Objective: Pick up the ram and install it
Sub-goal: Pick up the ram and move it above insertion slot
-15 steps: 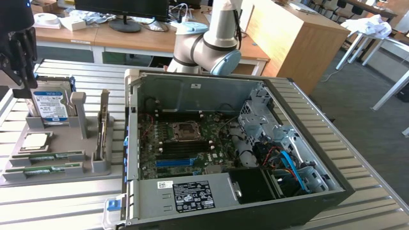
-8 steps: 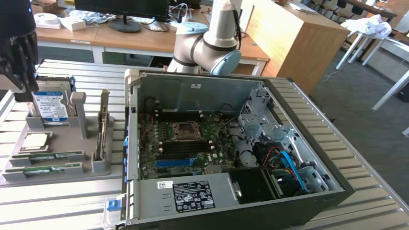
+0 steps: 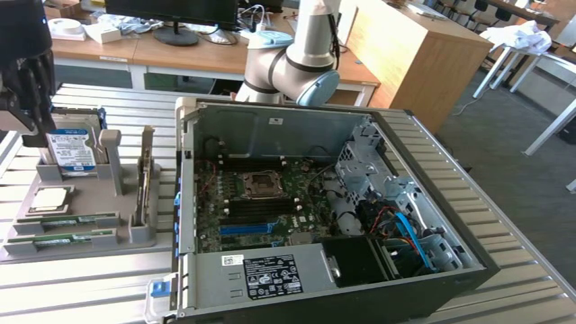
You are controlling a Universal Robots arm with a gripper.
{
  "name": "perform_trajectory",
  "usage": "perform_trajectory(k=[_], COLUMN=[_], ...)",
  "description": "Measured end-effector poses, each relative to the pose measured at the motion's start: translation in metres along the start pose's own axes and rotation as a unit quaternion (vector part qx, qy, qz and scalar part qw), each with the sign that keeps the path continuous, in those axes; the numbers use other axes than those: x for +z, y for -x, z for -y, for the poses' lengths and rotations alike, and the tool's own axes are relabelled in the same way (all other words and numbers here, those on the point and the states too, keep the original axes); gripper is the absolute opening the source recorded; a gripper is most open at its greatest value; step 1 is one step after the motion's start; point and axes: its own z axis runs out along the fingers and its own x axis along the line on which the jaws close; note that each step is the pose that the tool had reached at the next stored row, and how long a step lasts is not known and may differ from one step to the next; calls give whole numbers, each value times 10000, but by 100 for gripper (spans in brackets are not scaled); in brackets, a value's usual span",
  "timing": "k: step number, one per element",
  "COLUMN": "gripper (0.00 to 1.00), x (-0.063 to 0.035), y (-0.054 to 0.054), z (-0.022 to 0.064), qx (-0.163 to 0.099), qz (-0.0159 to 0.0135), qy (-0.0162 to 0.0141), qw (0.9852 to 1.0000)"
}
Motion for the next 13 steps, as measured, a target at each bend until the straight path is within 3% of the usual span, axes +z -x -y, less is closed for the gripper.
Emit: perform_trajectory(k=[13], gripper=[36], x=[92], y=[-1], z=[3], qx=[0], qz=[0], qy=[0], qw=[10000])
